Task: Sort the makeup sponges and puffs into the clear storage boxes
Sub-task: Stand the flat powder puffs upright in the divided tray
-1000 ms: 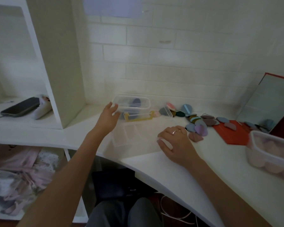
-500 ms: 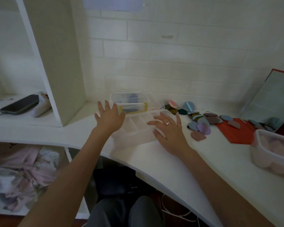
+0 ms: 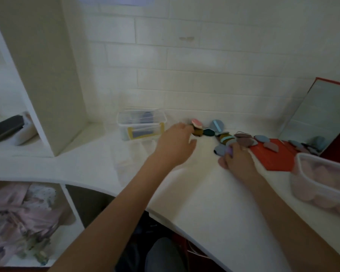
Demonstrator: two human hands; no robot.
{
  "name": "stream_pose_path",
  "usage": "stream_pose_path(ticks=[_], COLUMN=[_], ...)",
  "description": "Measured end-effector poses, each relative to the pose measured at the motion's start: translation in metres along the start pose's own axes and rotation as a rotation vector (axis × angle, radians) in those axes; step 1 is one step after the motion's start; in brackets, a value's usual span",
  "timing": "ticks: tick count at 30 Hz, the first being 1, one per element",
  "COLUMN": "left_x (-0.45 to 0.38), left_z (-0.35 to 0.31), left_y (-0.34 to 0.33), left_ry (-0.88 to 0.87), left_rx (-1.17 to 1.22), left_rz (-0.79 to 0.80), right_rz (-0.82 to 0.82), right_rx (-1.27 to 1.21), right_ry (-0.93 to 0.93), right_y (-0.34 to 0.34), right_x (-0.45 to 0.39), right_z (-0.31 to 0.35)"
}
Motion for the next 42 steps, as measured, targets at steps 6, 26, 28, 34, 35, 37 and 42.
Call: stream_pose_path(ticks=[6, 26, 28, 34, 35, 37, 42], left_x=[-0.006, -0.034, -0.032, -0.027, -0.028, -0.030, -0.033], left_z=[0.013, -0.060, -0.052, -0.036, -0.035, -0.036, -0.040], left_y=[-0.061, -0.121, -0.120, -0.119, -0.118, -0.118, -0.109], left_ry=[0.046, -0.171, -0.091, 0.139, 0.131, 0.069, -0.031], left_rx=[-0.258, 0.310, 0.421, 0.903, 0.891, 0.840, 0.666], left_rz=[0.219, 0.148, 0.143, 0.061, 0.035, -0.003, -0.100], right_rz=[-0.006, 0.201, 0.118, 0.076, 0.067, -0.009, -0.145], right_rx=[-0.307, -0.707, -0.727, -0.488, -0.469, -0.443, -0.547], right_ry=[0.115, -0.046, -0.029, 0.050, 0.058, 0.072, -0.012], right_y=[0.004, 0.002, 0.006, 0.003, 0.003, 0.007, 0.016], right_x=[0.007, -0.030, -0.030, -0.031, -0.030, -0.030, -0.027], right_z=[0.008, -0.013, -0.016, -0.011, -0.010, -0.010, -0.020])
Point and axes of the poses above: each hand's wrist, its own x-axis away from the middle knuckle, its own y-axis out of the back of the hand, z = x × y, the point moved 9 cm from there along -x, towards the middle knuckle, and after that the axes turned 3 degrees about -y, right-handed, at the moved point
